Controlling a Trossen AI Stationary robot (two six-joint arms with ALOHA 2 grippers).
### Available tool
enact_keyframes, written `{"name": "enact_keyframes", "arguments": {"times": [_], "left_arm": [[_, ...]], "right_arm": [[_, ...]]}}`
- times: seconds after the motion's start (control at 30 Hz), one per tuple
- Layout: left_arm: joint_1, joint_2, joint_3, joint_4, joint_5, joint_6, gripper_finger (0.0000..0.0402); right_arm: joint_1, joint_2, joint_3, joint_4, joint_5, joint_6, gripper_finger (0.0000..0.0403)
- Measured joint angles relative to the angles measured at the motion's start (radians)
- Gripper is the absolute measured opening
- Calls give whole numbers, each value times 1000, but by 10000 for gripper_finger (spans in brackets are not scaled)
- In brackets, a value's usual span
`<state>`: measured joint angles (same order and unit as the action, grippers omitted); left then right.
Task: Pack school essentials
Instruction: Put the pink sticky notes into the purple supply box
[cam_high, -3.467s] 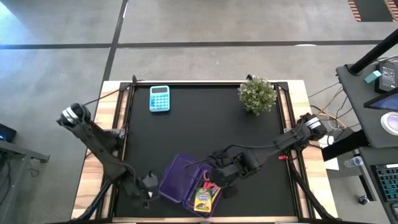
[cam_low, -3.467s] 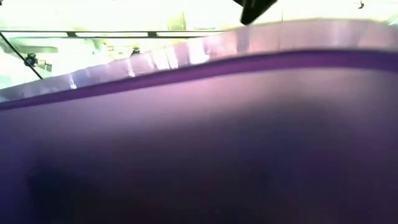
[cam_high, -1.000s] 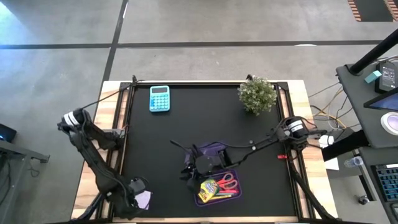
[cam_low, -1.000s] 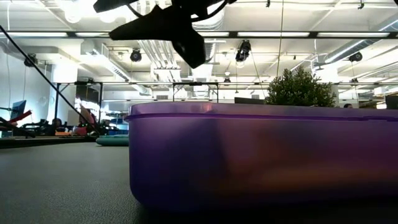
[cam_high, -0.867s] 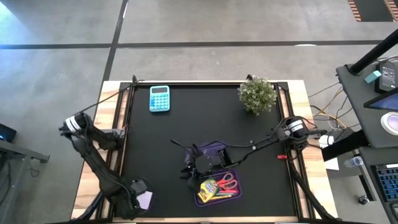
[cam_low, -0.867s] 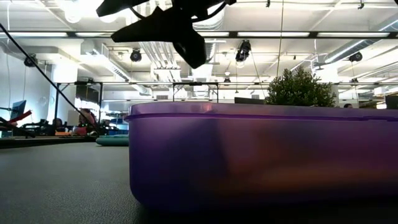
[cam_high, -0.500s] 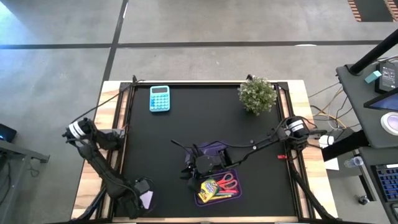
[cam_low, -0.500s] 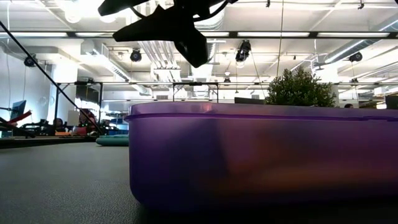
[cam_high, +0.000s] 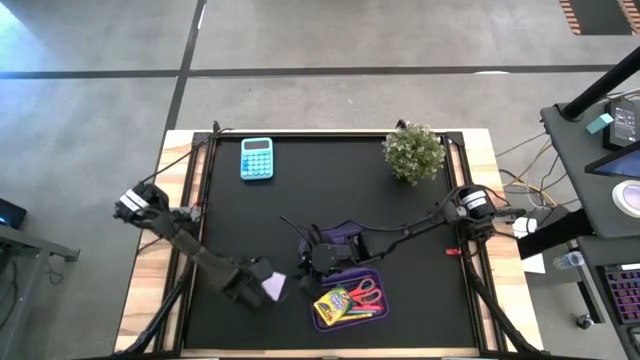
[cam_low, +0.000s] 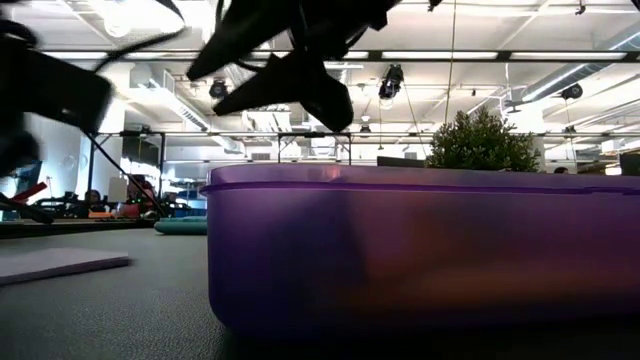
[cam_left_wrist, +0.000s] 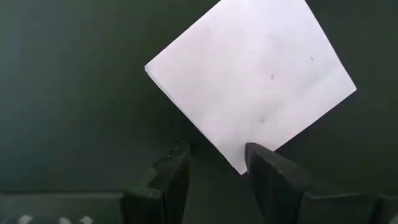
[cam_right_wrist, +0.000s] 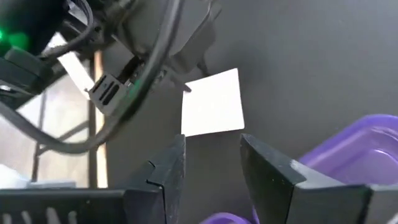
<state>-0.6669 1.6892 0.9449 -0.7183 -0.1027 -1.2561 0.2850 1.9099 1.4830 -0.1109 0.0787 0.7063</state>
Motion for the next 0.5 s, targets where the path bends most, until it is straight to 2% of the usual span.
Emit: {"name": "enact_keyframes", "arguments": {"times": [0.13, 0.27, 0.37, 0.5], "left_arm": [[52, -20, -1, -2, -33, 74, 141], [52, -102, 2, -6, -87, 104, 141], [35, -193, -3, 2, -115, 81, 141], [16, -282, -43, -10, -166, 13, 141]], "right_arm": [[-11, 0, 0, -53, -8, -16, 151], [-14, 0, 0, -86, -9, -120, 163], [-14, 0, 0, -83, -12, -229, 165], [-13, 10, 0, -62, -11, -246, 153]]}}
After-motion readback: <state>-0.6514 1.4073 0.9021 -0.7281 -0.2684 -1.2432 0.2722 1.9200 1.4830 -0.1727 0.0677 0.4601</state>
